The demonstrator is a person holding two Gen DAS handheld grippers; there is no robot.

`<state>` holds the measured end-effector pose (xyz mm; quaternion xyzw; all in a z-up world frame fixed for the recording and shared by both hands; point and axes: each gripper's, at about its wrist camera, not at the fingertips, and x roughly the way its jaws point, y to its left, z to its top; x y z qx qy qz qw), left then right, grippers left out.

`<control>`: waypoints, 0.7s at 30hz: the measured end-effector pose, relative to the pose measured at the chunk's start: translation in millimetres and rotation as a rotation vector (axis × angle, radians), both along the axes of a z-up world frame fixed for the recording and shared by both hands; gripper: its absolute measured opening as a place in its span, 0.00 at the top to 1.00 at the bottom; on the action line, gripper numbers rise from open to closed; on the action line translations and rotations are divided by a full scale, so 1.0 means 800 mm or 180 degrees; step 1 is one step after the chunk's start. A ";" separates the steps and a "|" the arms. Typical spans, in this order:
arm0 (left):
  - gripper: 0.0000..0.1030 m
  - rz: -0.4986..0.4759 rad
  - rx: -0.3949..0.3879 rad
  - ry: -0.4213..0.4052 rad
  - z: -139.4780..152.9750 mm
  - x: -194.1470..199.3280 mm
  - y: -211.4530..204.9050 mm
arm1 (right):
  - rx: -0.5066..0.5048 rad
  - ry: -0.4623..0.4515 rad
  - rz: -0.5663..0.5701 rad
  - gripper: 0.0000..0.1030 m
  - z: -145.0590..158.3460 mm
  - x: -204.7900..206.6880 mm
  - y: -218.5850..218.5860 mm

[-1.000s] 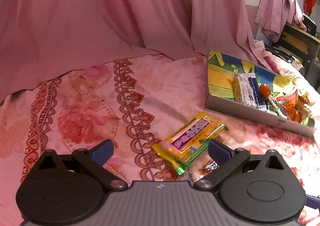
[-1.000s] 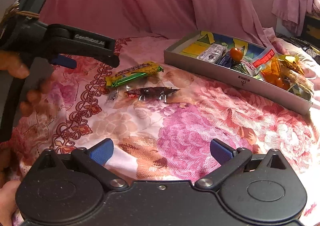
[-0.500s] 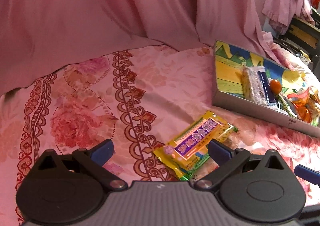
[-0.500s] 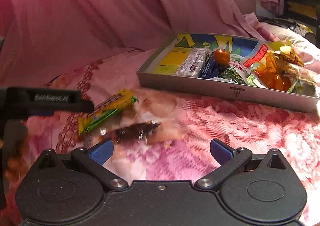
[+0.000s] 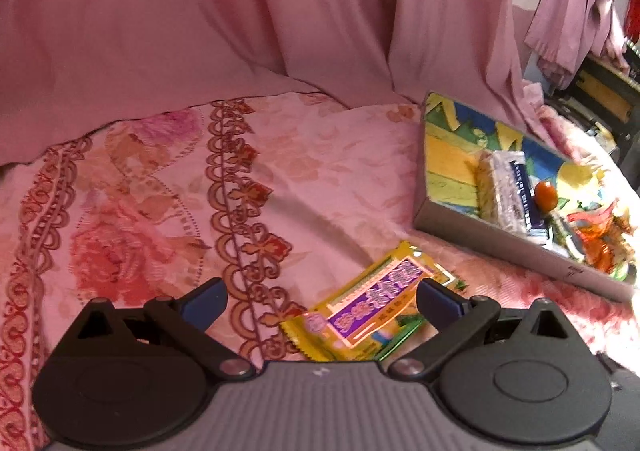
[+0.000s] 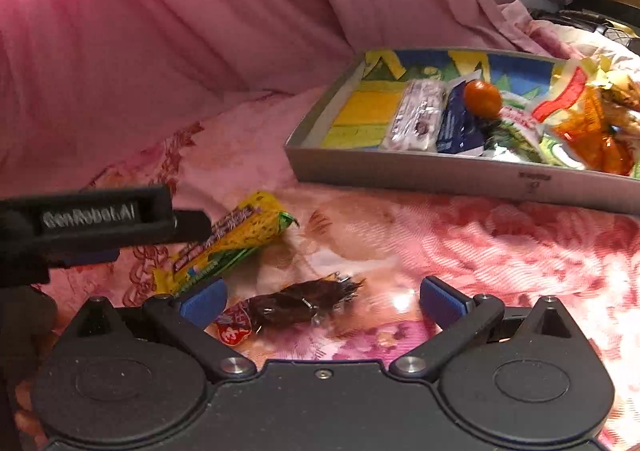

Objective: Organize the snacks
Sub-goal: 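Lower the left tool over the yellow-green candy bar while the right tool approaches the dark candy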

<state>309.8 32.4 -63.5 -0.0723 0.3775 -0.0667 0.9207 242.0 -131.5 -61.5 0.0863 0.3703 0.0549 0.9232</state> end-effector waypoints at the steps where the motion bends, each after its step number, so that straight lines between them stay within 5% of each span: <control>1: 0.00 -0.0025 -0.0042 0.0001 -0.002 0.001 0.000 | -0.0057 0.0009 -0.0006 0.01 -0.002 0.002 0.004; 14: 0.02 -0.0259 0.0052 0.0123 -0.015 0.010 -0.024 | -0.0427 0.0008 0.0221 0.01 -0.013 -0.013 0.028; 21: 0.02 -0.0600 0.0311 0.0180 -0.012 0.024 -0.021 | -0.0182 -0.0008 0.0059 0.01 -0.009 -0.012 0.021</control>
